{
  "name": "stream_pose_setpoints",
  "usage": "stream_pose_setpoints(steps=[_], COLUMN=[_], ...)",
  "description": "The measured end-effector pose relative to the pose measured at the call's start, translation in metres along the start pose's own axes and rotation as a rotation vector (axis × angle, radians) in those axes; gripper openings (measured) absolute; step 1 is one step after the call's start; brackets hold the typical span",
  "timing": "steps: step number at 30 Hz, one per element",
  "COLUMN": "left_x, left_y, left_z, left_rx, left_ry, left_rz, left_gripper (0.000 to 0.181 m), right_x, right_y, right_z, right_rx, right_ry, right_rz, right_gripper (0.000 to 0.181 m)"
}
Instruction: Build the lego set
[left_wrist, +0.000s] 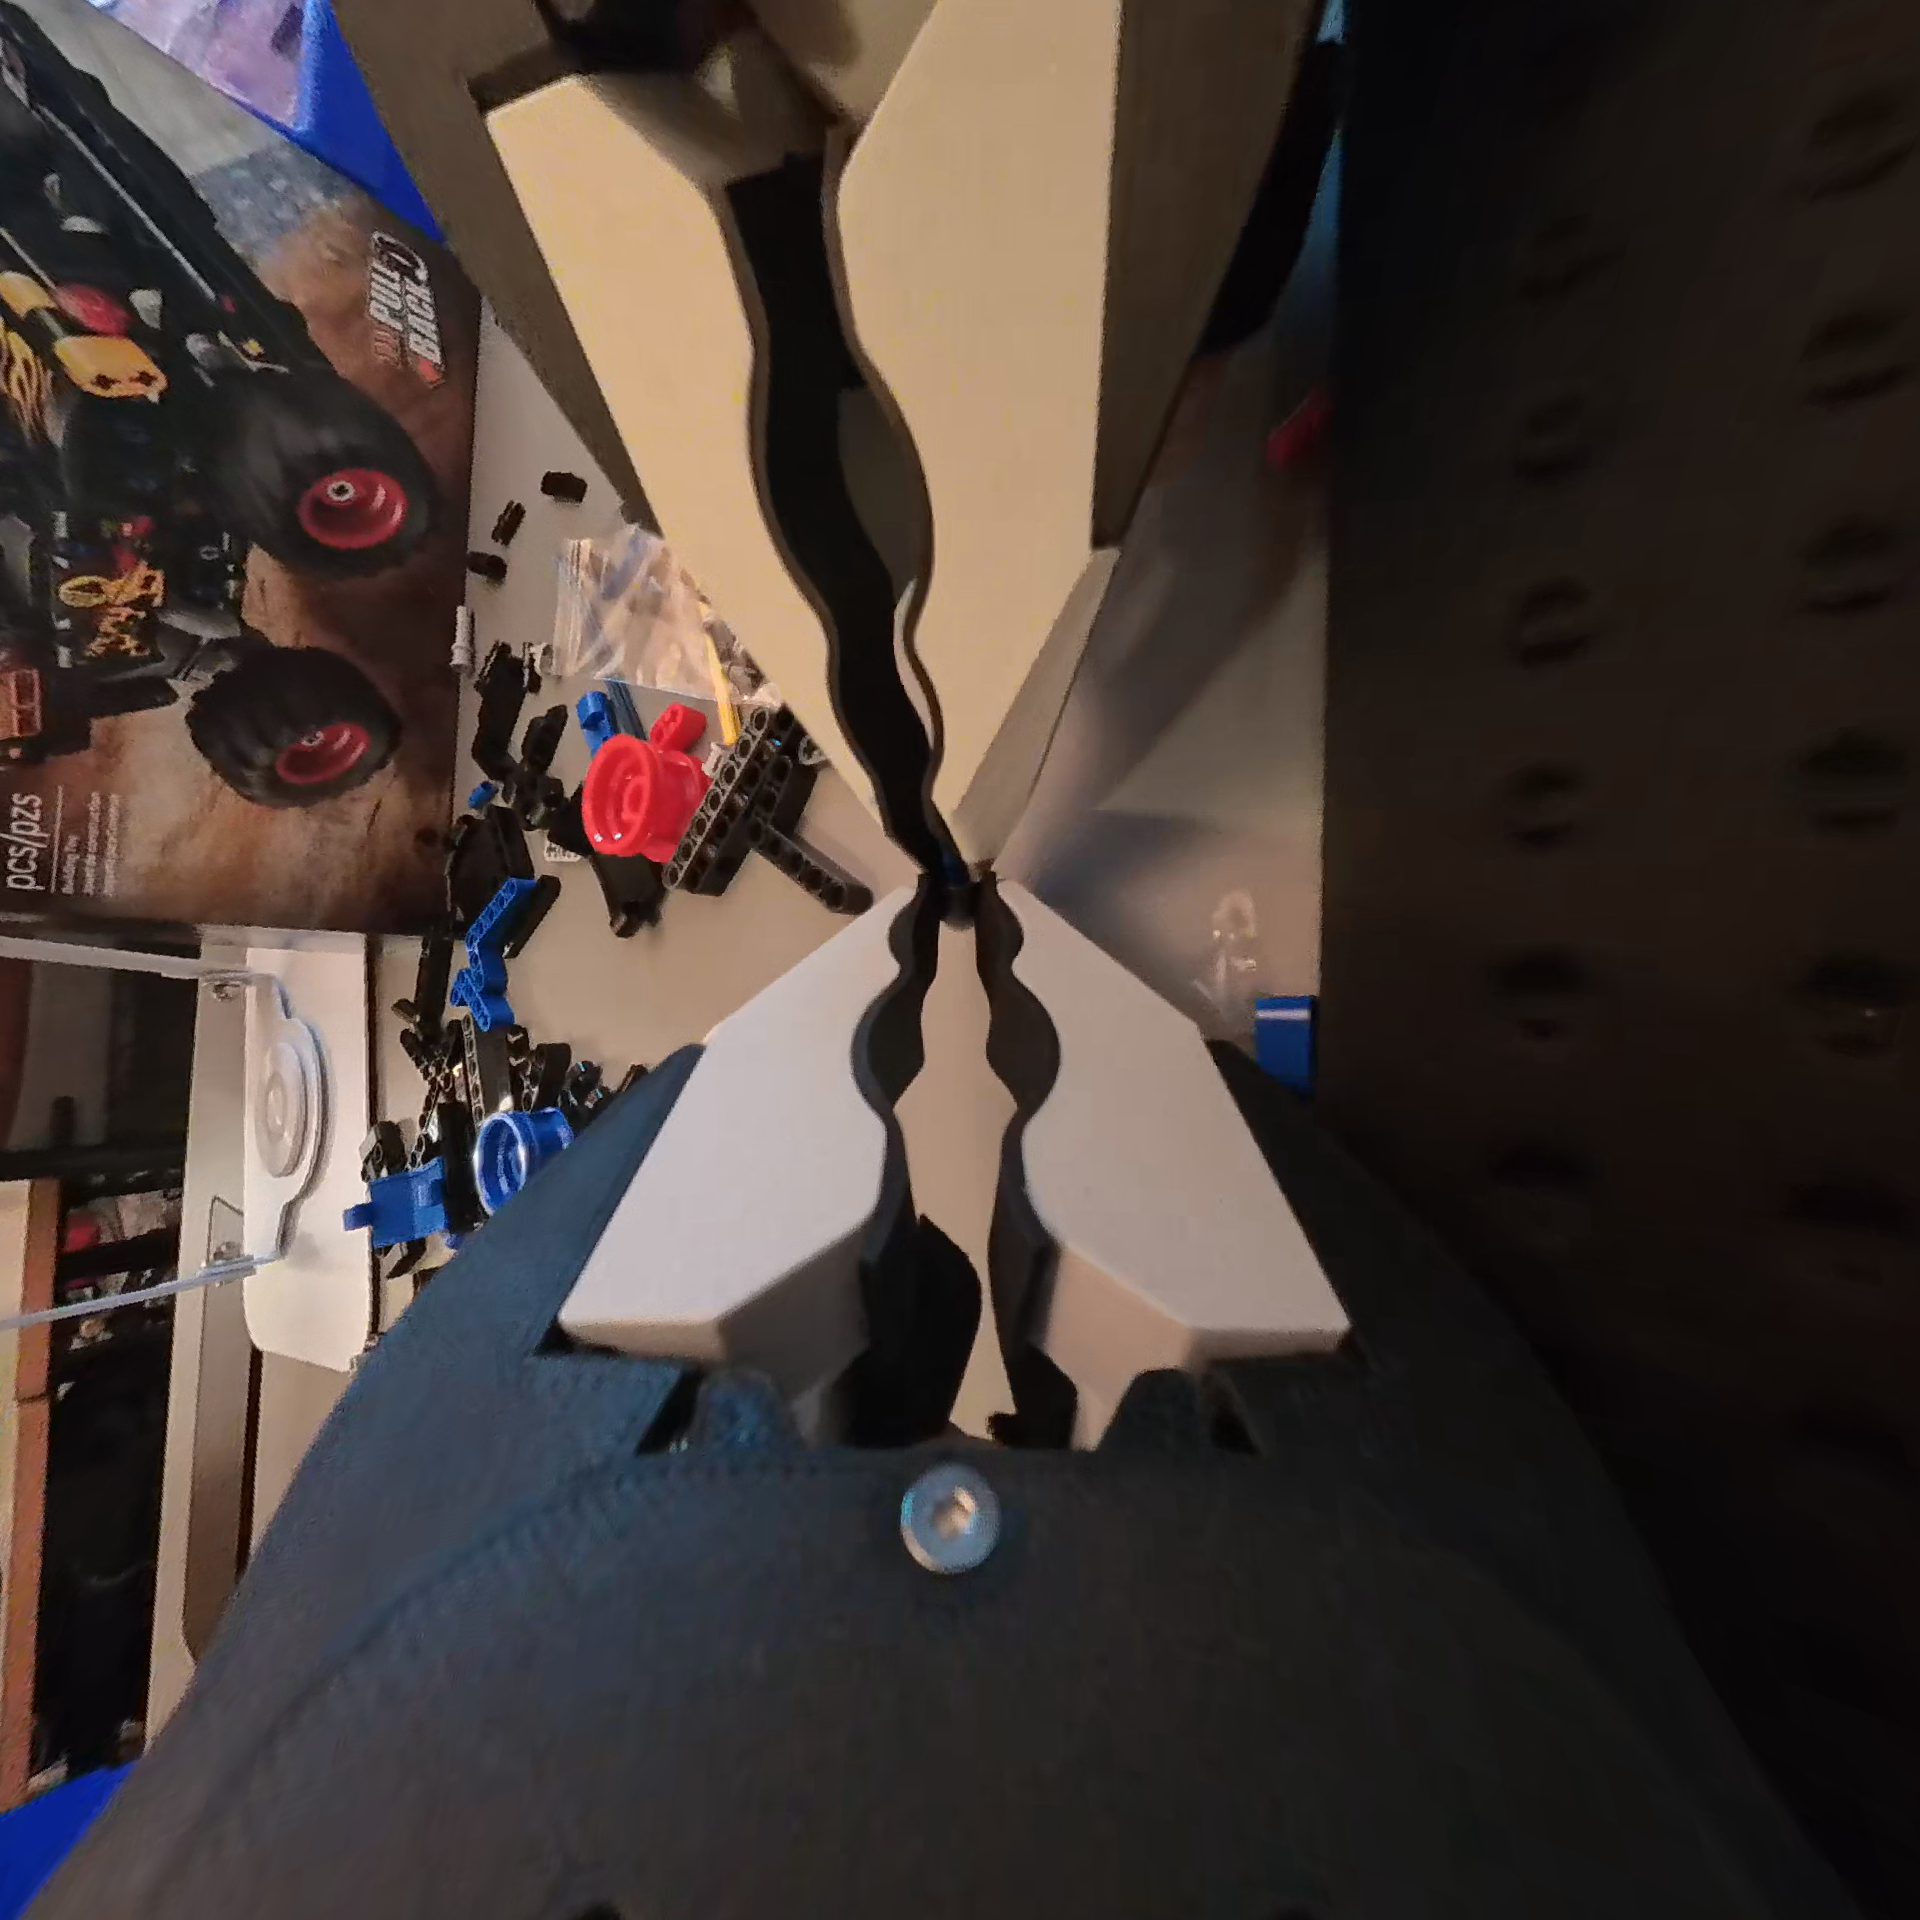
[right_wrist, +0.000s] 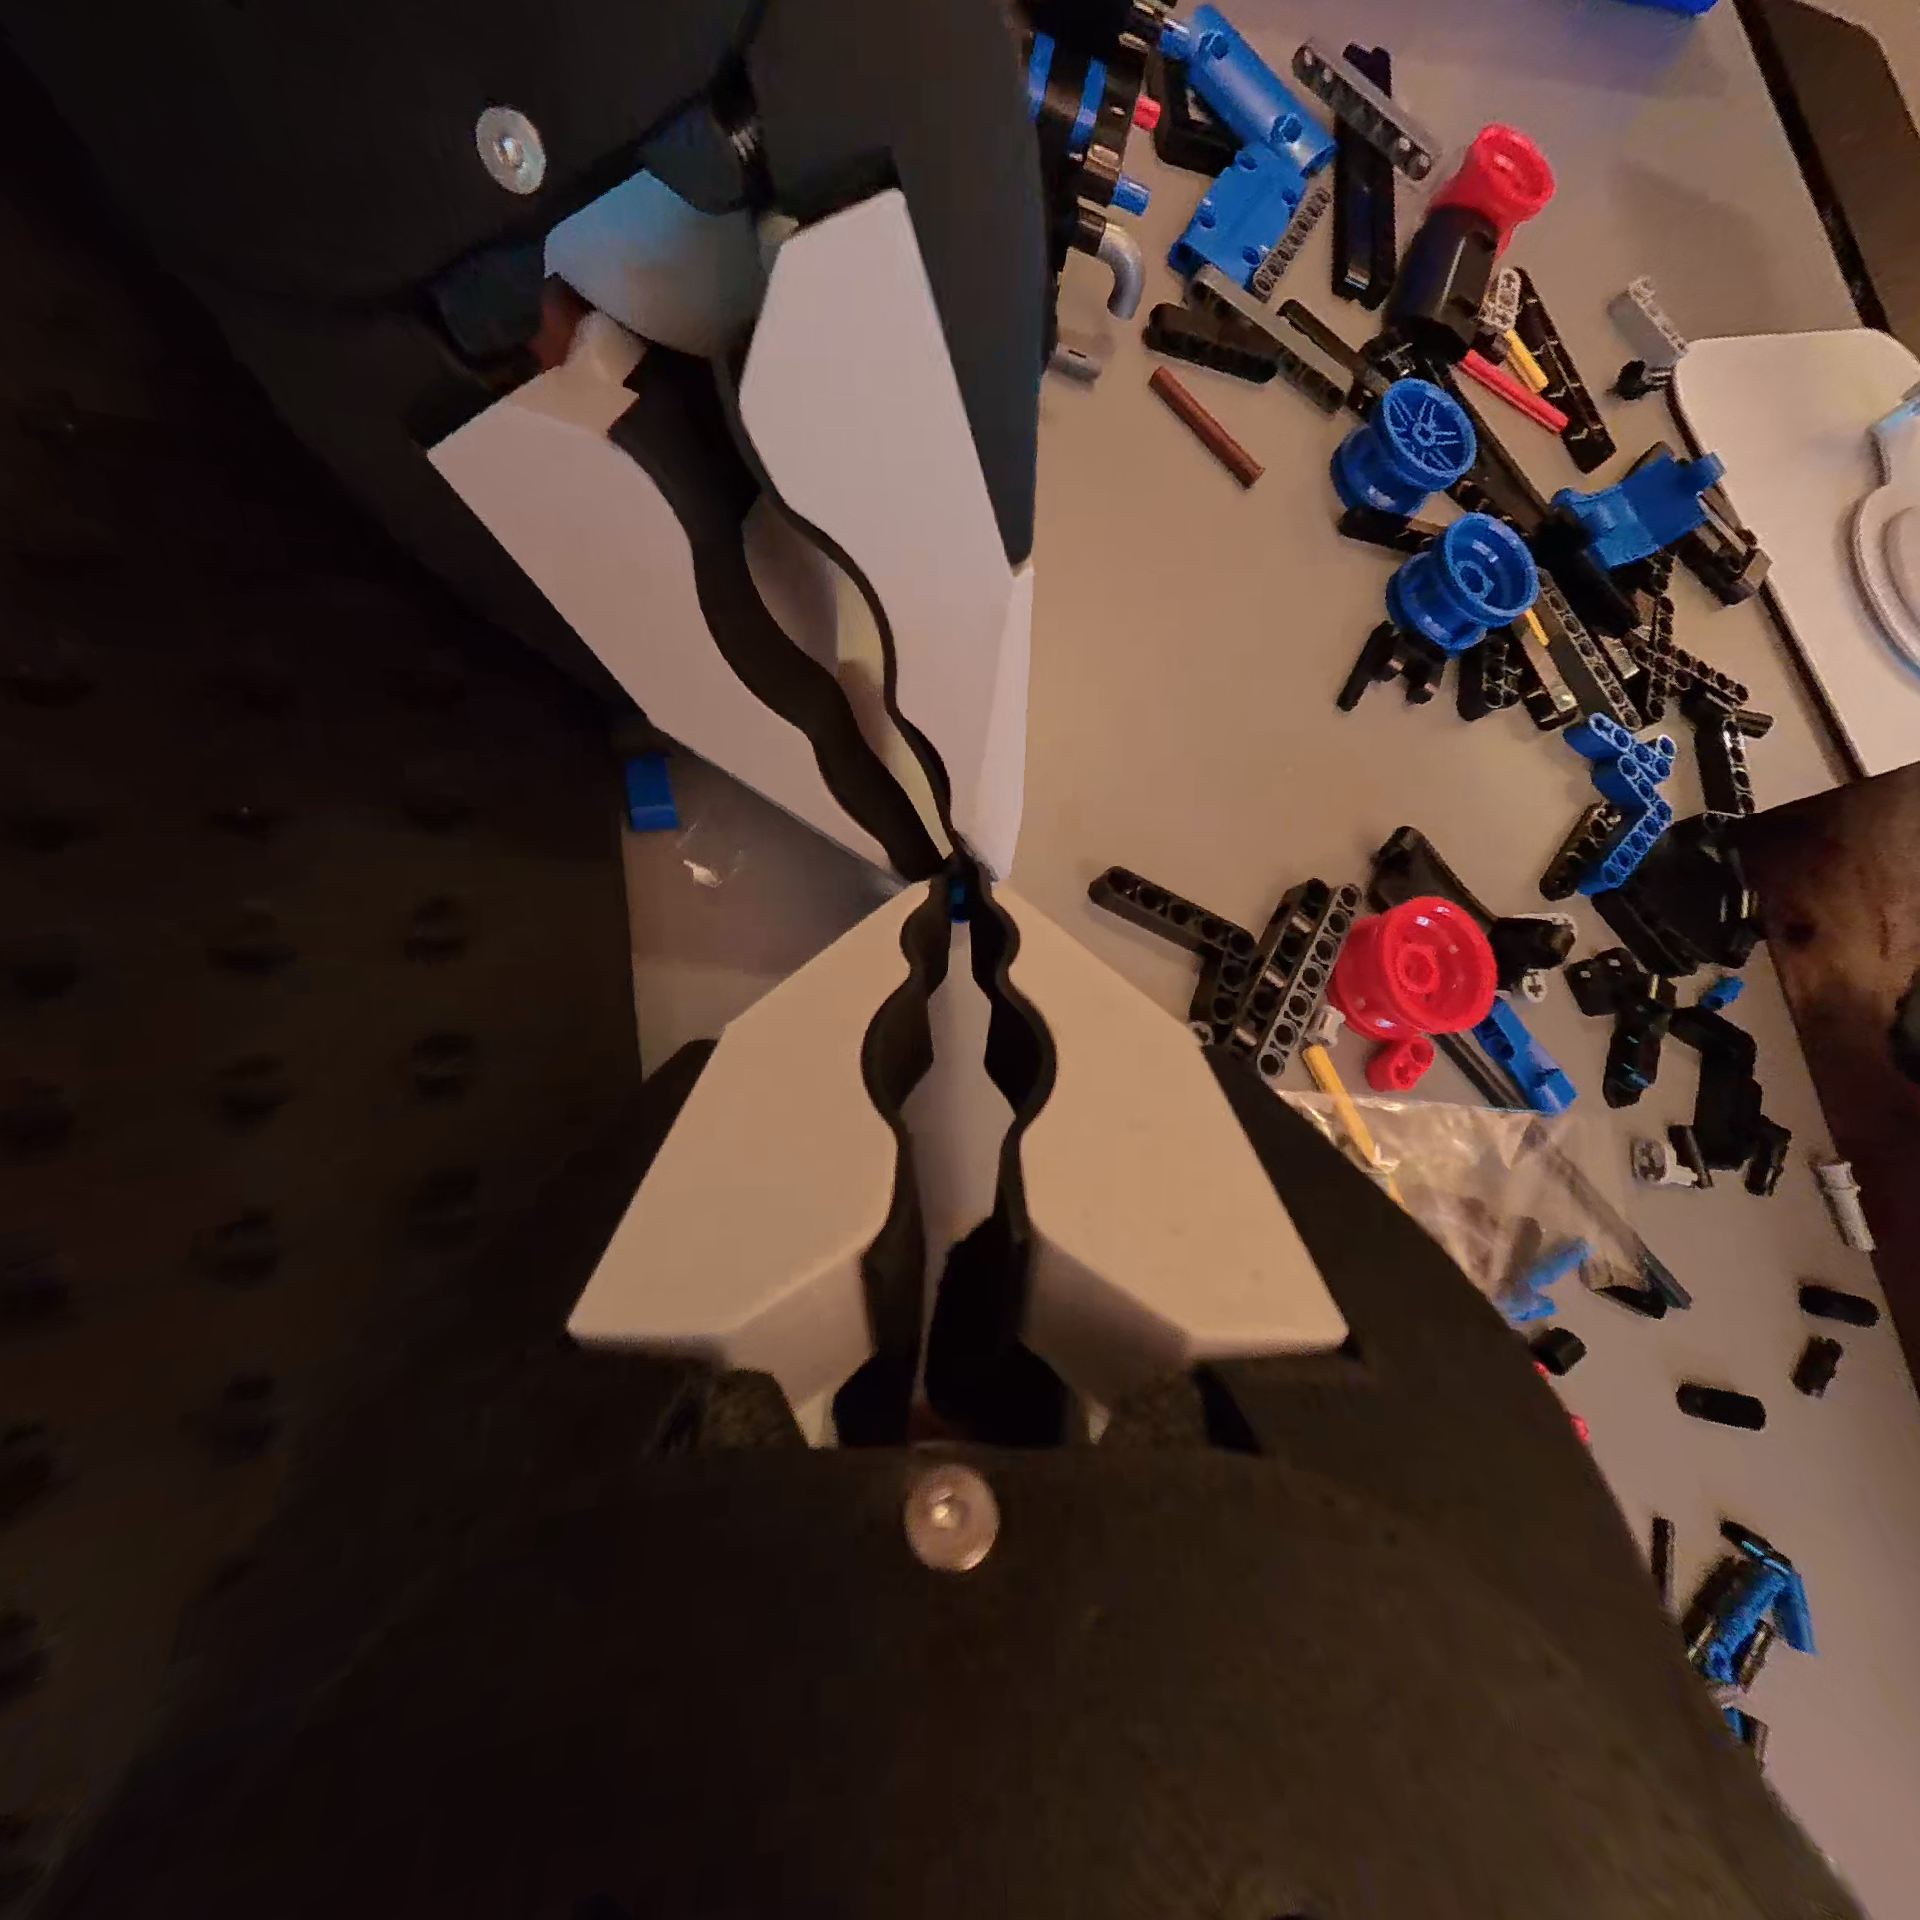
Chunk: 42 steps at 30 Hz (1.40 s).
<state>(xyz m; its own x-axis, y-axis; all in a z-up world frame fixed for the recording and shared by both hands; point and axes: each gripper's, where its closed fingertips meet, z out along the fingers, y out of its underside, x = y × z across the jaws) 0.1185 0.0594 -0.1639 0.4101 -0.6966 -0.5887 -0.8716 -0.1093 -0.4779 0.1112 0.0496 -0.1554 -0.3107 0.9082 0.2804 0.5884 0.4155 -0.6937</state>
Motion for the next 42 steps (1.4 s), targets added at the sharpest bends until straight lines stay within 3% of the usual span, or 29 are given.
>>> stream_pose_setpoints(steps=[1, 4, 9, 17, 21, 28, 30, 32, 42], left_x=[0.0, -0.004, -0.026, -0.03, -0.038, -0.049, -0.049, -0.049, -0.055], left_y=[0.0, 0.002, -0.019, -0.033, -0.027, -0.034, -0.039, -0.042, -0.044], left_z=[0.0, 0.002, -0.018, -0.031, -0.032, -0.04, -0.042, -0.042, -0.039], left_rx=[-0.004, 0.004, 0.192, 0.324, 0.325, 0.466, 0.504, 0.518, 0.536], left_ry=[0.0, -0.005, -0.038, -0.001, 0.019, 0.189, 0.232, 0.258, 0.264], left_rz=[0.002, -0.026, -0.152, -0.218, -0.335, -0.675, -0.734, -0.773, -0.852], left_gripper=[0.003, 0.005, 0.013, 0.006, 0.006, 0.005, 0.006, 0.005, 0.005], right_x=[0.0, 0.003, 0.011, 0.012, 0.021, 0.033, 0.04, 0.044, 0.052], right_y=[0.0, 0.001, -0.019, -0.033, -0.037, -0.043, -0.046, -0.049, -0.05], right_z=[0.0, 0.0, -0.027, -0.042, -0.042, -0.034, -0.032, -0.032, -0.033], right_rx=[-0.003, 0.024, 0.246, 0.403, 0.39, 0.181, 0.128, 0.108, 0.067], right_ry=[0.002, 0.007, -0.104, -0.197, -0.073, 0.416, 0.531, 0.592, 0.652], right_rz=[-0.003, 0.009, 0.183, 0.28, 0.215, -0.196, -0.283, -0.319, -0.286], right_gripper=[0.001, 0.002, 0.003, 0.003, 0.018, 0.039, 0.037, 0.028, 0.027])
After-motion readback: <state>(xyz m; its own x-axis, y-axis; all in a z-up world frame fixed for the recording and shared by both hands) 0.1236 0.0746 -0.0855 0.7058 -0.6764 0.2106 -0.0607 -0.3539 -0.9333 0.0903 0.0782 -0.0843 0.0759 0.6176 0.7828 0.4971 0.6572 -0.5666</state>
